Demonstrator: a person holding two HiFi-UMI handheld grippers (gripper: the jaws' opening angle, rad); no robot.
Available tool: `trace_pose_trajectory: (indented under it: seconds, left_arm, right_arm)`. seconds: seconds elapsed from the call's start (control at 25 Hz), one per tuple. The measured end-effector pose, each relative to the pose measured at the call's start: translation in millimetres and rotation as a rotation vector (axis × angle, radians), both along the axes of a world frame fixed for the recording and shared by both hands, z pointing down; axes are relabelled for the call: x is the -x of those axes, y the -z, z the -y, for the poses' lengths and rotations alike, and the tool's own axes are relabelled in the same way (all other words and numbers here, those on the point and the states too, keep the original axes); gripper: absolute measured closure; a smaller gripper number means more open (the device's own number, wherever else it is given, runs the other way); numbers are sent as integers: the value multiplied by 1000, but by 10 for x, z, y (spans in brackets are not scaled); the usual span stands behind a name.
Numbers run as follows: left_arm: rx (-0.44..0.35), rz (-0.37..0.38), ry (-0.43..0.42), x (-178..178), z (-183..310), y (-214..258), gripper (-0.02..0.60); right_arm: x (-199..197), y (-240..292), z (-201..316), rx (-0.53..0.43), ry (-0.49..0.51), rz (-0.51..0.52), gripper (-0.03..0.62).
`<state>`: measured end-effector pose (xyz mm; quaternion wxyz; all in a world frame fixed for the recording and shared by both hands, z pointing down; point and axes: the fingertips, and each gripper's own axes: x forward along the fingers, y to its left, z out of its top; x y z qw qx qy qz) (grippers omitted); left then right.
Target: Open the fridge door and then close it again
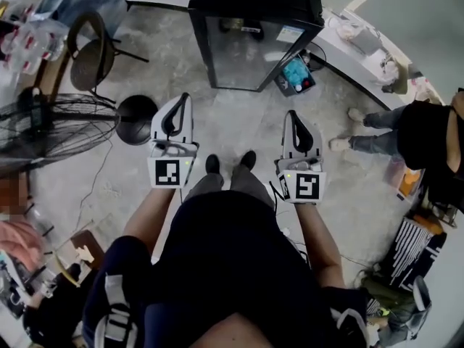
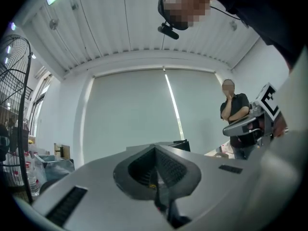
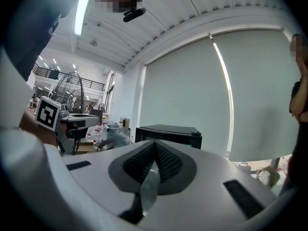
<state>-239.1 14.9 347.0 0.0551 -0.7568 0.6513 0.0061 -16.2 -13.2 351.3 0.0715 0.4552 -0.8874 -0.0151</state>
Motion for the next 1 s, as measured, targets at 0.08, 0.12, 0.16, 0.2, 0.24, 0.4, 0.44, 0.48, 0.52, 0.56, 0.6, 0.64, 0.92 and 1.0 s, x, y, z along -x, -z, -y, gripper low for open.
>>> trace_pose_trajectory:
  seconds: [0.08, 0.12, 0.16, 0.2, 0.24, 0.4, 0.44, 0.48, 0.52, 0.56, 0.6, 0.64, 0.92, 1.0]
  left_arm:
    - [5, 4, -5, -22, -17, -23, 558]
    - [5, 5, -9, -39, -22, -27, 558]
    - [3, 3, -12, -56, -29, -27, 558]
    - [1, 2, -15, -73, -42, -24, 558]
    - [-3, 1, -17, -88, -58, -17, 558]
    - [-11, -7, -23, -126, -100, 12, 558]
    - [-7, -9, -23, -133, -104, 8, 558]
    - [-1, -10, -23, -134, -110, -3, 558]
    - [4, -10, -23, -130, -116, -17, 558]
    - [4, -10, -22, -123, -119, -25, 558]
    - [0, -9, -22, -116, -118, -26, 558]
    - [-5, -8, -21, -112, -112, -22, 558]
    - [7, 4, -11, -86, -75, -29, 558]
    - [5, 4, -8, -65, -66, -18, 558]
  right_arm:
    - [-26, -13, -46, 0, -4, -17, 574]
    - [-35, -14, -60, -4, -7, -23, 574]
    - [-43, -9, -71, -9, -12, -26, 574]
    - [-46, -1, -83, -14, -16, -25, 576]
    - [-45, 5, -97, -17, -18, -25, 576]
    - [-44, 6, -129, -11, -20, -34, 576]
    - [-44, 0, -133, -9, -16, -41, 576]
    - [-43, -8, -137, -7, -14, -47, 576]
    - [-38, -9, -137, -8, -14, -49, 576]
    - [-32, -2, -131, -12, -17, -47, 576]
    - [-23, 1, -125, -17, -17, -48, 576]
    - [-13, -2, -117, -18, -13, -51, 576]
    - [28, 1, -55, -16, -5, -56, 576]
    - [55, 10, -47, -15, -3, -55, 576]
